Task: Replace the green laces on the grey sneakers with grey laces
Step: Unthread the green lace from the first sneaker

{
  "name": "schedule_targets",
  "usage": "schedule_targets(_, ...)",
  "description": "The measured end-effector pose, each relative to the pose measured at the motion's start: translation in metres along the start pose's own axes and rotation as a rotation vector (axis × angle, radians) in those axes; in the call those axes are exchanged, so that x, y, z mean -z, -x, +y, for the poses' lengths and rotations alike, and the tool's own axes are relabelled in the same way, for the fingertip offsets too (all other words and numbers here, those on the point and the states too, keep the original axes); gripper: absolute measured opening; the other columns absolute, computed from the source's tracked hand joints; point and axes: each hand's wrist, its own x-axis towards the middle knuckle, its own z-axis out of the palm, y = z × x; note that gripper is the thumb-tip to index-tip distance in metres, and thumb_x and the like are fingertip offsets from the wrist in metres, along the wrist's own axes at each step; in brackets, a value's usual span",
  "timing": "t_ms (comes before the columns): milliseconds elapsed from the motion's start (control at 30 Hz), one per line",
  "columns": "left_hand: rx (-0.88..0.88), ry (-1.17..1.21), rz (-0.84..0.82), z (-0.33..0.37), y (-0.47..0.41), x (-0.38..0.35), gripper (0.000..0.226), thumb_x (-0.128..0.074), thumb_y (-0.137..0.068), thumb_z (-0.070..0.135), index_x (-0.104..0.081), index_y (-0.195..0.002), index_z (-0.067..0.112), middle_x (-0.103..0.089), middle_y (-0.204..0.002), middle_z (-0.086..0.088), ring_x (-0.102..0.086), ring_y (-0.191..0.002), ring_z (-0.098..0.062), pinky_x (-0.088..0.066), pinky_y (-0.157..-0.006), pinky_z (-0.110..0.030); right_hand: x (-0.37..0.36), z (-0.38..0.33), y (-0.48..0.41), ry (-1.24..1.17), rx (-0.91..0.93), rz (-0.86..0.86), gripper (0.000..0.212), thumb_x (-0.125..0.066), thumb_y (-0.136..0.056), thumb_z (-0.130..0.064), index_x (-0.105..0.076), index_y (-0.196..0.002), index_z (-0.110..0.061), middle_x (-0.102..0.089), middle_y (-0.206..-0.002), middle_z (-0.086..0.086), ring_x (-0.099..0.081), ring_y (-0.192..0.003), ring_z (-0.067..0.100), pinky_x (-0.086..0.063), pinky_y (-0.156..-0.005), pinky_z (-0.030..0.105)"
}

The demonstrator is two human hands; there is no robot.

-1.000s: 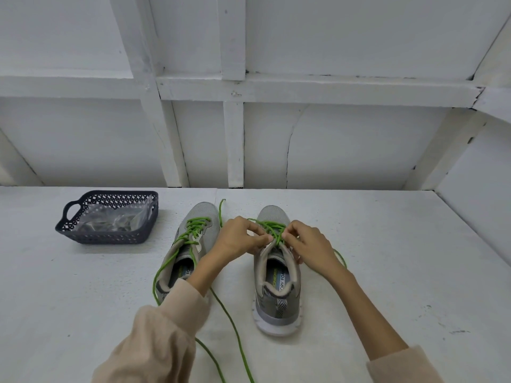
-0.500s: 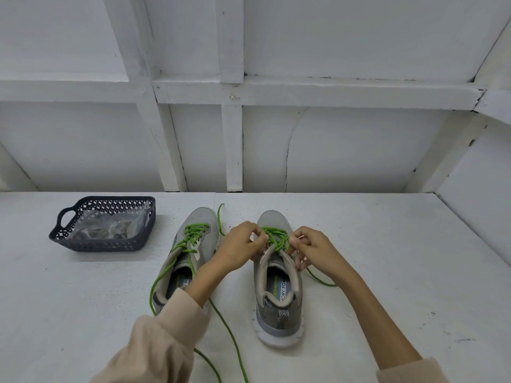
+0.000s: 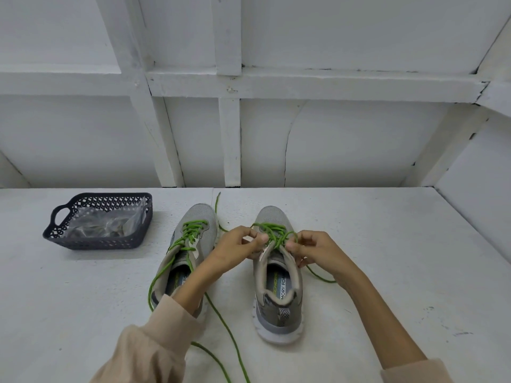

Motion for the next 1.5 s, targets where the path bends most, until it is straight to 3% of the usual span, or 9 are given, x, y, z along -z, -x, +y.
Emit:
schedule_targets(233,0.023,0.162,0.190,-0.006,0.004,-0.011,0.016,-0.051,-0.101,0.019,-0.054,-0.087,0.012,-0.066,-0.082,-0.004,-0.062,-0.078,-0.018,-0.055,-0.071,-0.031,-0.001,0.006,-0.001,-0.107,0.001,0.114,0.015,-0.048,-0.101,-0.013,-0.057,-0.092,-0.005,-0.071,-0.079,0.008,-0.058,-0.052,0.015,-0.054,-0.054,0.027)
schedule_targets(400,0.018,0.026,0.094,-0.011,0.005,-0.010,0.029,-0.065,-0.088,0.045,-0.065,-0.084,0.016,-0.067,-0.078,0.000,-0.062,-0.073,-0.011,-0.054,-0.079,-0.029,0.004,0.007,0.002,-0.062,-0.007,-0.017,0.014,-0.068,-0.088,-0.015,-0.068,-0.097,-0.004,-0.067,-0.081,0.004,-0.059,-0.066,0.014,-0.055,-0.064,0.025)
schedule_targets(467,-0.020,0.017,0.073,-0.012,0.004,-0.010,0.026,-0.069,-0.087,0.039,-0.062,-0.081,0.015,-0.064,-0.072,0.000,-0.060,-0.069,-0.013,-0.053,-0.074,-0.030,0.003,0.007,0.000,-0.053,0.004,-0.018,0.011,-0.071,-0.086,-0.010,-0.069,-0.094,-0.002,-0.064,-0.078,0.007,-0.058,-0.065,0.015,-0.054,-0.063,0.026)
schedule_targets(600,-0.028,0.168,0.186,-0.010,0.000,-0.013,0.019,-0.058,-0.097,0.023,-0.057,-0.090,0.005,-0.065,-0.078,-0.002,-0.060,-0.072,-0.017,-0.052,-0.061,-0.023,0.004,0.007,-0.008,-0.078,-0.006,0.004,0.011,-0.054,-0.094,0.002,-0.062,-0.090,-0.005,-0.066,-0.074,0.009,-0.057,-0.052,0.017,-0.053,-0.054,0.028)
schedule_targets(700,0.016,0.224,0.142,-0.010,0.001,-0.011,0.027,-0.062,-0.094,0.029,-0.062,-0.095,0.002,-0.066,-0.077,0.000,-0.061,-0.075,-0.016,-0.055,-0.069,-0.026,0.008,0.006,-0.010,-0.156,-0.047,0.009,0.020,-0.045,-0.095,0.008,-0.058,-0.092,-0.006,-0.068,-0.076,0.009,-0.058,-0.054,0.020,-0.053,-0.053,0.029)
schedule_targets(833,0.024,0.128,0.033,-0.014,0.003,-0.007,0.031,-0.070,-0.088,0.031,-0.067,-0.096,0.002,-0.062,-0.073,-0.004,-0.056,-0.072,-0.012,-0.048,-0.077,-0.024,0.009,0.009,-0.007,-0.107,-0.014,-0.097,0.016,-0.072,-0.081,-0.008,-0.070,-0.096,-0.002,-0.066,-0.077,0.008,-0.059,-0.065,0.015,-0.053,-0.062,0.027)
schedule_targets(1100,0.039,0.353,0.226,-0.014,0.001,-0.016,0.016,-0.051,-0.100,0.016,-0.055,-0.086,0.009,-0.066,-0.082,-0.006,-0.059,-0.069,-0.011,-0.051,-0.060,-0.019,0.003,0.016,-0.006,-0.309,-0.059,0.079,0.014,-0.051,-0.096,0.000,-0.054,-0.086,-0.009,-0.070,-0.081,0.014,-0.059,-0.057,0.019,-0.051,-0.055,0.026)
schedule_targets(1300,0.019,0.299,0.074,-0.019,0.009,-0.016,0.038,-0.071,-0.078,0.043,-0.067,-0.088,0.007,-0.065,-0.083,0.001,-0.056,-0.079,-0.006,-0.045,-0.076,-0.017,-0.003,0.020,-0.002,-0.215,-0.014,0.056,0.007,-0.072,-0.082,-0.004,-0.072,-0.089,-0.004,-0.066,-0.084,0.009,-0.056,-0.069,0.014,-0.048,-0.062,0.024)
schedule_targets(1500,0.035,0.308,0.237,-0.017,0.006,-0.025,0.018,-0.058,-0.096,0.020,-0.059,-0.089,0.004,-0.066,-0.090,-0.005,-0.059,-0.074,-0.005,-0.048,-0.071,-0.020,-0.010,0.020,-0.005,-0.312,-0.045,0.185,0.005,-0.062,-0.091,-0.006,-0.060,-0.087,-0.007,-0.063,-0.074,0.007,-0.053,-0.057,0.016,-0.045,-0.053,0.024)
